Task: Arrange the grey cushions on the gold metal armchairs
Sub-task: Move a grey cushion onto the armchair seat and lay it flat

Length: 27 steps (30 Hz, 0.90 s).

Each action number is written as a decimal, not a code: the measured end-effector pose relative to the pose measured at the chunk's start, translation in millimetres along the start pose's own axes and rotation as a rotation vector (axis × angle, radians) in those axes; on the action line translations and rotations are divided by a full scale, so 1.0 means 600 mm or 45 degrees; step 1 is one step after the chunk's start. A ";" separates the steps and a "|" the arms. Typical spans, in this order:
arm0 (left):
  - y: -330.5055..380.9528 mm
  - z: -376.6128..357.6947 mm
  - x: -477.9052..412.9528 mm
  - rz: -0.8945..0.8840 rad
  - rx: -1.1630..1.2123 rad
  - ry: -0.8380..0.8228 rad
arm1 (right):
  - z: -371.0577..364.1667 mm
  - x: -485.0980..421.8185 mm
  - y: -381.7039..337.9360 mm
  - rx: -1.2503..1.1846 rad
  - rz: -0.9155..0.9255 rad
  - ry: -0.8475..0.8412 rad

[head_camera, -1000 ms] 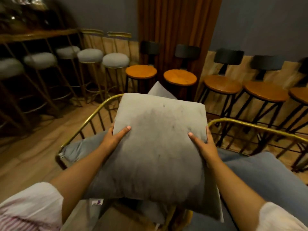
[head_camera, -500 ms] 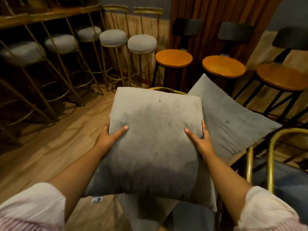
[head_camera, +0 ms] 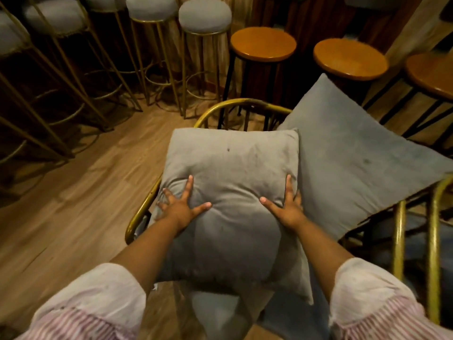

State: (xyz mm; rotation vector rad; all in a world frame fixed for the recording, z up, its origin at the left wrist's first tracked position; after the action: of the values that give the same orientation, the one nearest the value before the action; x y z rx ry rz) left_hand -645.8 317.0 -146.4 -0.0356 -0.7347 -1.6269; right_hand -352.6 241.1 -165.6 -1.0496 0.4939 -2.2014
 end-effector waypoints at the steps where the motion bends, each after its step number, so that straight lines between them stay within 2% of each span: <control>1: 0.004 0.004 0.001 0.003 -0.011 -0.020 | 0.005 0.006 -0.003 0.006 0.003 -0.007; 6: 0.053 0.052 0.021 0.026 0.083 -0.087 | 0.056 0.058 -0.006 0.101 0.121 -0.011; 12: 0.278 0.023 0.146 -0.340 0.248 -0.126 | 0.182 0.176 0.107 -0.048 0.183 0.130; 15: 0.399 -0.046 0.223 -0.559 0.210 -0.186 | 0.270 0.247 0.200 -0.050 0.204 0.246; 19: 0.563 -0.181 0.348 -0.818 0.103 -0.275 | 0.397 0.346 0.376 -0.064 0.095 0.318; 23: 0.690 -0.323 0.453 -0.964 0.083 -0.437 | 0.503 0.430 0.546 -0.119 -0.028 0.395; 27: 0.798 -0.456 0.529 -1.013 0.155 -0.555 | 0.599 0.483 0.721 -0.194 -0.198 0.523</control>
State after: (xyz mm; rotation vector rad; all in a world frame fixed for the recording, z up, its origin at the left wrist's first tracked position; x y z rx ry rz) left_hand -178.0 -95.6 -20.6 -0.0090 -1.2900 -2.3613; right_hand -38.6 -291.9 -34.4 -0.7267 0.7937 -2.5646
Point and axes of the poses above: each hand's wrist, its own x-axis away from the middle knuckle, its own z-axis out of the back of the hand, y = z × x, the point moved 7 cm from there along -x, towards the middle knuckle, and after that the axes turned 11 degrees about -z, right-handed, at the moved point
